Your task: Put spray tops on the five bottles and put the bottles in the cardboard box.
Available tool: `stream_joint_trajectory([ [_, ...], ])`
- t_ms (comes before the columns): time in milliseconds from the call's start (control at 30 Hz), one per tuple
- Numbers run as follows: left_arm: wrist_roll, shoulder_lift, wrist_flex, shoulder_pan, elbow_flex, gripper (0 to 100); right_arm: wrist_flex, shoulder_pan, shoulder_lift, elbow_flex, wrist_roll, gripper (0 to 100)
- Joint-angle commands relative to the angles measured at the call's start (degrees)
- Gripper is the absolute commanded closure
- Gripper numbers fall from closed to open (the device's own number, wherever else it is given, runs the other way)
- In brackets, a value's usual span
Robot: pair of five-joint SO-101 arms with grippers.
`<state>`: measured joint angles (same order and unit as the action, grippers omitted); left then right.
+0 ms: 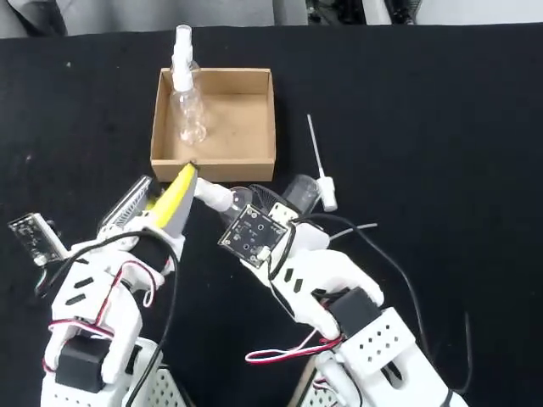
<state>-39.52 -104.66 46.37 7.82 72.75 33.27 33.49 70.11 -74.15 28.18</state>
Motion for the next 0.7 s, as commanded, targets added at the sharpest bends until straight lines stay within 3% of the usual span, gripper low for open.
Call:
stream_joint_trajectory([
  [0, -0.9, 0.0, -0.8, -0.8, -3.0, 76, -1.5, 0.4, 1.2, 0.5, 0.4, 95.3],
  [267, -5.5, 0.0, -1.1, -6.1, -3.2, 76, -3.3, 0.6, 1.2, 0.7, -0.7, 95.3],
  [433, -5.5, 0.0, -1.1, -6.7, -2.9, 76, -8.8, 0.5, 1.2, -0.5, -8.4, 95.3],
  [667, -5.4, 0.0, -1.1, -6.3, -2.6, 76, -7.6, 2.1, 1.2, 2.2, -15.4, 95.3],
])
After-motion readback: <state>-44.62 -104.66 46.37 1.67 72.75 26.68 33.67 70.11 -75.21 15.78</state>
